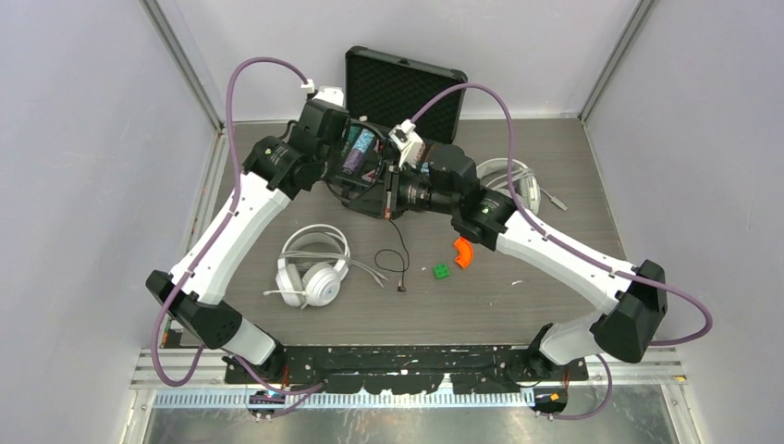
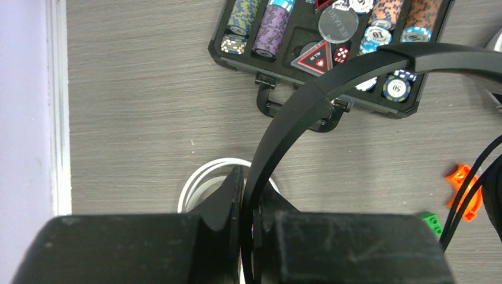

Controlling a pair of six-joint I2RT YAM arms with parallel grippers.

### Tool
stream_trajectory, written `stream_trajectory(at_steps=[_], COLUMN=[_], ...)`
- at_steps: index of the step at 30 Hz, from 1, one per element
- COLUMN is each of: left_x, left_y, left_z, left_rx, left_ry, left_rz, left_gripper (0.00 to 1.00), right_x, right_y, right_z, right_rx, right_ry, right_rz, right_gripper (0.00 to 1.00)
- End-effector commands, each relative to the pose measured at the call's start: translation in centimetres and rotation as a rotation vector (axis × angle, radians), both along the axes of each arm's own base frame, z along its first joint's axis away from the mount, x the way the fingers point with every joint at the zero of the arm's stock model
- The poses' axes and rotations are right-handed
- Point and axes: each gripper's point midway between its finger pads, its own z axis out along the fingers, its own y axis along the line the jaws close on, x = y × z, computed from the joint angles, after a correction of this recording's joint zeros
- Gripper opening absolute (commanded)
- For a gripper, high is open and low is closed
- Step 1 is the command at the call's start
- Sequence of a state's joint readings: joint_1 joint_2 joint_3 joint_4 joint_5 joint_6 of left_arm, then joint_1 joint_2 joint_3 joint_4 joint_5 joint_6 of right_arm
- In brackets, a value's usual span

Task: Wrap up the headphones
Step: Wrap the headphones cable around the headphones.

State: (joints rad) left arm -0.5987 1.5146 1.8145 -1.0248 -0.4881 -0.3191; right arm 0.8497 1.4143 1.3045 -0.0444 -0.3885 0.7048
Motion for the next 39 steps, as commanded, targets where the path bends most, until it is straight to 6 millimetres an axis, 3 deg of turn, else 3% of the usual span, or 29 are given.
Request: stream_trajectory(at_steps=[1, 12, 25, 39], left_x=[1.5, 1.7, 1.1, -0.3], left_y=[-0.9, -2.1, -3.8, -5.8], left_z=[4.9, 7.0, 9.9, 11.3], left_rx=[-0.207, -0.37, -0.534, -0.723], left_ry=[-0.171, -0.22, -0.256, -0.248], left_rz=[0.093, 0.122, 0.077, 0.014], left_gripper=[0.0, 0.0, 0.0, 0.0], right_x=[-1.6, -1.2, 0.3, 0.3], right_y=[-1.3, -3.1, -4.6, -3.9], right_z=[2.9, 0.6, -0.2, -2.8], right_rx=[0.025, -0.044, -0.029, 0.06], right_ry=[-0.146, -0.285, -0.448, -0.618], right_rz=[0.003, -0.046, -0.164, -0.161], right_gripper=[0.09, 0.1, 0.09, 0.15])
